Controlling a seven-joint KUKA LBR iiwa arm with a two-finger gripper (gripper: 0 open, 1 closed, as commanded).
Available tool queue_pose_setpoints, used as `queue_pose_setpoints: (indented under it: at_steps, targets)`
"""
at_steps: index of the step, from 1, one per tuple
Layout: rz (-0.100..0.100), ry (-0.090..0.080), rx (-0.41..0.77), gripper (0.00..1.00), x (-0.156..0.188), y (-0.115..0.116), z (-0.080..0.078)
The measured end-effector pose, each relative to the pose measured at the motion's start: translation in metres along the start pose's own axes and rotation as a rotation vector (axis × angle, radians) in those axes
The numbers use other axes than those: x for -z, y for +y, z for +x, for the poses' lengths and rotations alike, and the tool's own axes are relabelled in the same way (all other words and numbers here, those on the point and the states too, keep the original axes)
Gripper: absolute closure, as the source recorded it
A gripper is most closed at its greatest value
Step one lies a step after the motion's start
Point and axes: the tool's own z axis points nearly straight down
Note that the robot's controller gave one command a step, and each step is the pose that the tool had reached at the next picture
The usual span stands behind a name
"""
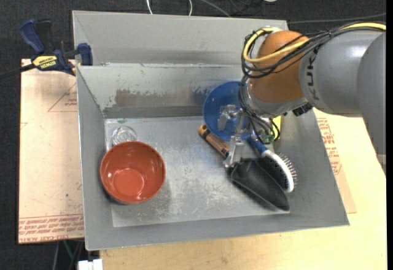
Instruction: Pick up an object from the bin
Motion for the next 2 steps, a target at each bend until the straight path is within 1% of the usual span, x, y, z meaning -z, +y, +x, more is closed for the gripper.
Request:
queue_pose_setpoints:
  at_steps: [1,2]
  targets:
    - [-0.001,0.005,-0.270,1.00,-0.0080,0.0119,0.0046]
    - [-0.001,0.005,-0.270,1.00,-0.0080,0.0119,0.0046]
